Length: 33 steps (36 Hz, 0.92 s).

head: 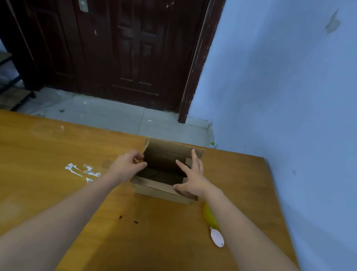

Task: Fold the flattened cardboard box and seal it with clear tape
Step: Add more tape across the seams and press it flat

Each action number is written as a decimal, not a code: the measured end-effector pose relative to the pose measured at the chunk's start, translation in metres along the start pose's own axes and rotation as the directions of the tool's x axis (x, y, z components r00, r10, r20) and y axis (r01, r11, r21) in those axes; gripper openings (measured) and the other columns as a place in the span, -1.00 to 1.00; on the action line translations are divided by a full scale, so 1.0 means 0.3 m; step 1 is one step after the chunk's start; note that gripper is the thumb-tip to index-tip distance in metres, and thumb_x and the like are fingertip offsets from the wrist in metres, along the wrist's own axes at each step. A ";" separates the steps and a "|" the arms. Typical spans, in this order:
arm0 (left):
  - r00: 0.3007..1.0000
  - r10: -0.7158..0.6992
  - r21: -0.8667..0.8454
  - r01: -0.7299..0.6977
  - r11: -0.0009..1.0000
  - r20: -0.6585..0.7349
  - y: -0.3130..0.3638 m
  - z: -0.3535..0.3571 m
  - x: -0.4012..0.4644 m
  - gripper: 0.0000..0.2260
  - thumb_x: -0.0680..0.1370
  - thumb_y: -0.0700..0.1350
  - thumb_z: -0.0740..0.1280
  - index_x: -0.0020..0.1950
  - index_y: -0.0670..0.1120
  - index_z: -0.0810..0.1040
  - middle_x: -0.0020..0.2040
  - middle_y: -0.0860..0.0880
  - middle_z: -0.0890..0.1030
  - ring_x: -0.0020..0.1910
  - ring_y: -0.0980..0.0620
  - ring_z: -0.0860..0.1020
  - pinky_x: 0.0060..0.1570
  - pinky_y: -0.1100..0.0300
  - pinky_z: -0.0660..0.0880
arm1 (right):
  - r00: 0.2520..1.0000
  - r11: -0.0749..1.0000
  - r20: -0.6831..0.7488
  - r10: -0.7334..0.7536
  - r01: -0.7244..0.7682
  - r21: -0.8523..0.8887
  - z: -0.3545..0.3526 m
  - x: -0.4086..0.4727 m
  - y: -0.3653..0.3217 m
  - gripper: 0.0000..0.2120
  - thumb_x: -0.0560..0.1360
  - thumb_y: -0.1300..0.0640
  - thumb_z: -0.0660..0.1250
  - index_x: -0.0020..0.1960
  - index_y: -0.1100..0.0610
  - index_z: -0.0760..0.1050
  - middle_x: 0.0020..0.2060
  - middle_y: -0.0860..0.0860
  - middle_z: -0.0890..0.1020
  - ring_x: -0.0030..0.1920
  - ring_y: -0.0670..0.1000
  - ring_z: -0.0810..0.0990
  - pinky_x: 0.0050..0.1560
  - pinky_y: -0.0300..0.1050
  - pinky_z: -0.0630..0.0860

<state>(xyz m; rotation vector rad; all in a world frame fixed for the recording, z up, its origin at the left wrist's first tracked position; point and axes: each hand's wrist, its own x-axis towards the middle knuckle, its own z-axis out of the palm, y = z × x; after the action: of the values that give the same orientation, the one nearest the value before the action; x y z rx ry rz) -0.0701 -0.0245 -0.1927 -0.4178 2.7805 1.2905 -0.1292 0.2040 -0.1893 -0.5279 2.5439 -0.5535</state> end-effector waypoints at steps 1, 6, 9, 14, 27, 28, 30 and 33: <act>1.000 -0.004 -0.004 0.004 1.000 0.015 0.006 0.004 -0.005 -0.73 0.57 -0.01 0.29 0.22 -0.08 0.49 0.05 -0.03 0.56 -0.04 0.06 0.51 -0.23 0.31 0.40 | 1.000 1.000 0.010 0.007 -0.007 -0.013 0.002 0.005 0.001 -0.22 0.44 -0.09 0.40 0.52 -0.15 0.04 0.45 -0.12 -0.45 0.49 0.08 -0.39 0.47 0.22 -0.06; 0.995 0.024 0.128 -0.036 0.991 0.097 0.020 0.023 -0.019 -0.68 0.60 0.07 0.18 0.25 -0.06 0.49 0.14 -0.02 0.55 0.04 0.06 0.47 -0.02 0.20 0.44 | 0.999 0.999 0.025 0.030 -0.030 0.015 -0.002 0.019 0.008 -0.22 0.45 -0.13 0.37 0.53 -0.11 0.03 0.47 -0.08 -0.42 0.49 0.08 -0.36 0.48 0.19 -0.08; 0.991 0.048 0.295 -0.083 0.952 0.122 0.021 0.020 -0.013 -0.65 0.62 0.11 0.11 0.26 -0.03 0.50 0.20 -0.03 0.55 0.14 0.01 0.47 0.15 0.06 0.43 | 0.998 0.995 -0.055 0.016 -0.010 0.097 0.001 0.022 0.022 -0.33 0.51 -0.09 0.32 0.53 -0.05 0.10 0.53 -0.06 -0.23 0.52 0.07 -0.24 0.48 0.13 -0.05; 0.977 0.052 0.307 -0.116 0.945 0.209 0.015 -0.018 -0.010 -0.46 0.56 0.30 0.03 0.36 -0.01 0.44 0.32 -0.03 0.49 0.30 -0.03 0.40 0.20 0.06 0.33 | 0.891 0.947 -0.438 0.116 0.033 0.318 -0.012 0.004 0.038 -0.60 0.59 0.05 0.18 0.41 0.10 0.31 0.37 0.02 0.35 0.41 0.03 0.28 0.36 -0.10 0.26; 0.987 -0.057 0.133 0.036 0.990 0.152 -0.017 0.010 0.023 -0.46 0.57 -0.01 0.29 0.49 -0.08 0.18 0.29 -0.11 0.50 0.20 -0.12 0.49 0.07 0.05 0.49 | 0.935 0.988 -0.352 0.036 0.019 0.153 -0.051 -0.002 0.039 -0.59 0.60 -0.03 0.12 0.41 0.07 0.35 0.34 0.00 0.45 0.35 0.01 0.38 0.37 0.00 0.33; 0.991 -0.070 0.138 0.053 0.989 0.118 -0.020 0.020 0.028 -0.41 0.56 -0.01 0.31 0.50 -0.08 0.11 0.27 -0.12 0.50 0.16 -0.14 0.52 0.01 0.03 0.51 | 0.947 0.997 -0.321 0.016 0.009 0.079 -0.039 -0.005 0.039 -0.58 0.60 -0.06 0.10 0.39 0.06 0.37 0.34 0.00 0.45 0.36 0.02 0.38 0.37 0.02 0.31; 0.996 -0.070 0.138 0.061 0.989 0.057 -0.021 0.040 0.029 -0.29 0.55 -0.03 0.32 0.54 -0.03 -0.06 0.26 -0.14 0.49 0.06 -0.15 0.56 -0.14 0.06 0.50 | 0.969 0.999 -0.245 -0.003 -0.009 -0.050 -0.007 -0.013 0.040 -0.55 0.59 -0.12 0.08 0.39 0.06 0.37 0.37 -0.01 0.41 0.39 0.03 0.31 0.42 0.11 0.21; 0.998 -0.025 0.161 0.017 0.987 0.051 -0.018 0.066 0.034 -0.27 0.57 -0.08 0.30 0.55 0.08 -0.15 0.34 -0.18 0.39 0.08 -0.17 0.56 -0.19 0.05 0.50 | 0.979 0.987 -0.202 0.013 -0.045 -0.151 0.041 -0.023 0.054 -0.52 0.59 -0.13 0.07 0.44 0.06 0.25 0.45 0.01 0.26 0.46 0.07 0.17 0.46 0.19 0.10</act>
<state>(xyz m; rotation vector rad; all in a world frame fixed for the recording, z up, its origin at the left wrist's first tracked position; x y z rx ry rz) -0.0799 -0.0153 -0.2112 -0.3962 2.8005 1.0474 -0.1216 0.2173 -0.2042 -0.5108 2.7989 -0.4181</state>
